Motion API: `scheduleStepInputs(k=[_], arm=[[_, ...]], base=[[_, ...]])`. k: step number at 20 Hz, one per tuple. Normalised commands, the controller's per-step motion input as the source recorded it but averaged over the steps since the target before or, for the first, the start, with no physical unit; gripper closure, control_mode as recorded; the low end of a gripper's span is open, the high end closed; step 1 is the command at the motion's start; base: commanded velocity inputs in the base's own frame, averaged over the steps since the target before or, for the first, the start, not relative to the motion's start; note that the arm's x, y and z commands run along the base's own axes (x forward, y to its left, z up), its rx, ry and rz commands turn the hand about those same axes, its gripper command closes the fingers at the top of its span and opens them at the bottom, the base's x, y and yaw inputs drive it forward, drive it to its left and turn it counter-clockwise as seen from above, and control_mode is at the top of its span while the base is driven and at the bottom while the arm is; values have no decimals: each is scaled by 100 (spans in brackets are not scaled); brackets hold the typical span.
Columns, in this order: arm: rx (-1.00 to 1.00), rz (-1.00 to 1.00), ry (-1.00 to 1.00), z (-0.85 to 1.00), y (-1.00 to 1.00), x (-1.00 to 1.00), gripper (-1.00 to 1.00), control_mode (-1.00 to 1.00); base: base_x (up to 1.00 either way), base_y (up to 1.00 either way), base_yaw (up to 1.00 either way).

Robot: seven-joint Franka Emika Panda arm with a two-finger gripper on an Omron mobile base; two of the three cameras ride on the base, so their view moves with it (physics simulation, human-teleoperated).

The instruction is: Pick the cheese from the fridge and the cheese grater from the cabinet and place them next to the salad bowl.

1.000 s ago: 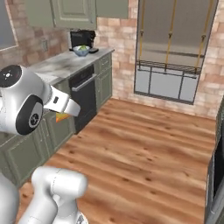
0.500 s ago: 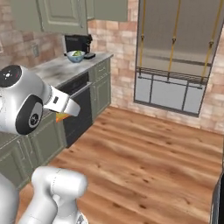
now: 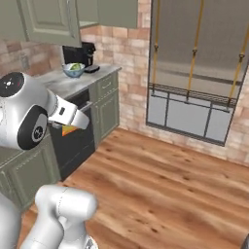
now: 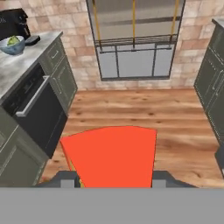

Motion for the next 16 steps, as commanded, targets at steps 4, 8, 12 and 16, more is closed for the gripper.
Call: scheduleStepInputs(k=[4,8,12,16], arm=[[0,0,0,0,0,0,100,100],[0,0,0,0,0,0,100,100],[0,0,0,0,0,0,100,100],[0,0,0,0,0,0,100,100]], base=[[90,0,5],[90,0,5],[90,0,6],[88,0,7]])
